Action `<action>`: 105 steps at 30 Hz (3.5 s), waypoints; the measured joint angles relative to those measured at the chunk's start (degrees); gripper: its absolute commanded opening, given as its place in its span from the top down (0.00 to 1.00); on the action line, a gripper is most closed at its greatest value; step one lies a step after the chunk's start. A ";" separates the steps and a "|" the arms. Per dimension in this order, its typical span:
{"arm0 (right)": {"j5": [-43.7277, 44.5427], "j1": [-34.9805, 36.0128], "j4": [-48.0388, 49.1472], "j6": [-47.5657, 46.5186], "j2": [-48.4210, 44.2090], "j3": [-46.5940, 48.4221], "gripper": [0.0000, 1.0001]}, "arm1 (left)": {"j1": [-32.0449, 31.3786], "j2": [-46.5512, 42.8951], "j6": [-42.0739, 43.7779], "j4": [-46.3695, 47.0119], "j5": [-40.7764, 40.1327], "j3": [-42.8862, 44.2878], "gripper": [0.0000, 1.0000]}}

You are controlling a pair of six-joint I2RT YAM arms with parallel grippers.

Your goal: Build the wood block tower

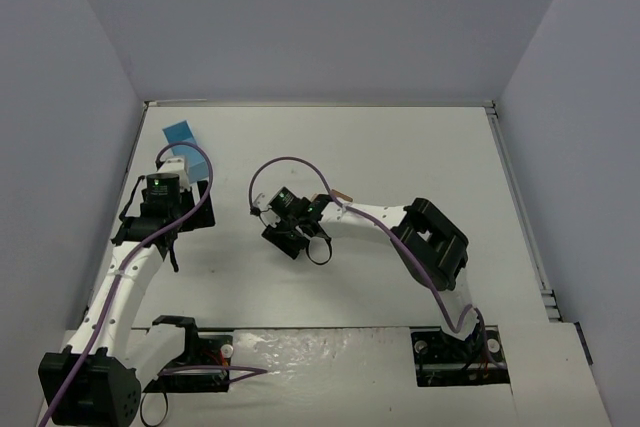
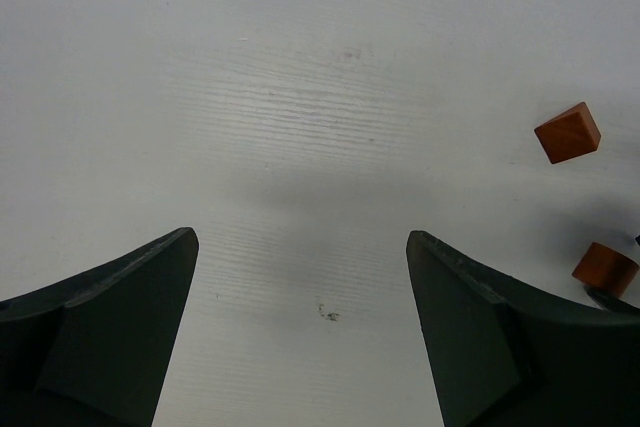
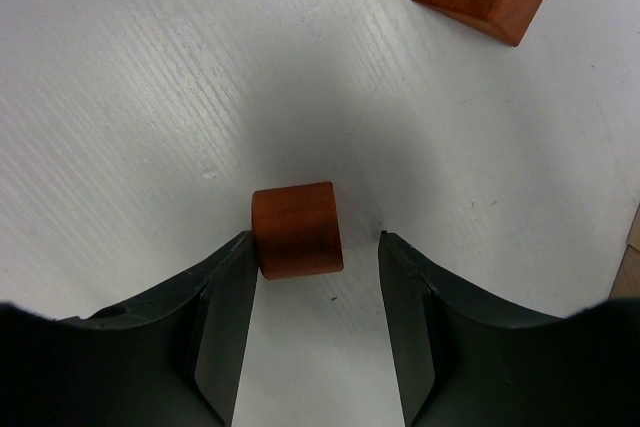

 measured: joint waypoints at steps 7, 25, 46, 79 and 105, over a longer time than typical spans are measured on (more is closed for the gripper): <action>-0.77 -0.04 0.00 -0.51 0.00 0.00 0.62 | 0.00 0.54 0.00 0.01 0.41 0.00 0.17; -0.80 -0.36 -1.41 -1.41 -3.07 0.09 1.00 | 0.00 0.60 0.02 0.03 0.59 0.00 0.17; -0.64 -15.40 -20.71 -13.13 -18.86 9.20 1.00 | 0.07 1.72 0.24 0.10 3.07 0.00 0.17; -1.12 -17.92 -21.84 -14.61 -14.01 9.20 0.96 | 0.22 1.84 0.48 0.40 3.49 0.00 0.17; 0.39 -17.21 -21.86 -14.75 -12.28 9.22 0.89 | 0.22 2.09 0.50 0.42 3.90 0.00 0.17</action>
